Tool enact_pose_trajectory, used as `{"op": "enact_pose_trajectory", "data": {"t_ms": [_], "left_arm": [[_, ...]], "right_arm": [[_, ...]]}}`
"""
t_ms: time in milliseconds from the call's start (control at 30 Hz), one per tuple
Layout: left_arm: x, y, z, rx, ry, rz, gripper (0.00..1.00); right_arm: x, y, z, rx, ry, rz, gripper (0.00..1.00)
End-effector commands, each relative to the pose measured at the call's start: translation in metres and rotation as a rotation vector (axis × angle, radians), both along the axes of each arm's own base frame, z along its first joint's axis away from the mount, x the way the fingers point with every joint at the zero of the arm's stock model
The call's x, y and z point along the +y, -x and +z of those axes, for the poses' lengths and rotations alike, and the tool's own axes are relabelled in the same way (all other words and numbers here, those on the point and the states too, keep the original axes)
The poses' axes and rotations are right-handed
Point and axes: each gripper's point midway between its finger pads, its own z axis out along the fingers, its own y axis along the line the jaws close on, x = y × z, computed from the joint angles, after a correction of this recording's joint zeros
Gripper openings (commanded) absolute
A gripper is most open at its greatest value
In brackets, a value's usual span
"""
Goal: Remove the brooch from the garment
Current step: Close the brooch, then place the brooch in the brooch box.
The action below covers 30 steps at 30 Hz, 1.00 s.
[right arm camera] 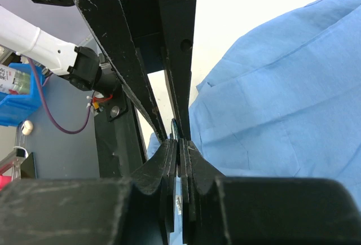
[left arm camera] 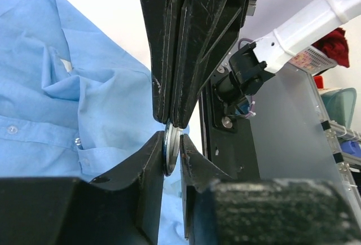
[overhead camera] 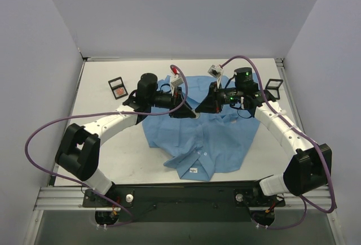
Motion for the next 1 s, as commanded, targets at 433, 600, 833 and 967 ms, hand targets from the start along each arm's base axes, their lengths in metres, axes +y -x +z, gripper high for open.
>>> {"op": "enact_pose_trajectory", "data": {"t_ms": [433,600,833,967], "left_arm": [[0.030,-0.002,0.066,-0.130,0.161,-0.028,0.75],[0.044,-0.034,0.067,-0.209,0.073,0.092,0.97],[0.064,-0.050,0.055,-0.225,-0.073,0.167,0.97],[0.072,-0.056,0.038,-0.208,-0.142,0.213,0.97]], "right_arm": [[-0.016,-0.013,0.023,-0.166,0.073,-0.049,0.00],[-0.075,-0.055,0.009,-0.331,0.384,-0.269,0.00],[-0.176,-0.102,-0.019,-0.517,0.894,-0.538,0.00],[-0.233,-0.128,-0.043,-0.577,1.148,-0.687,0.00]]}}
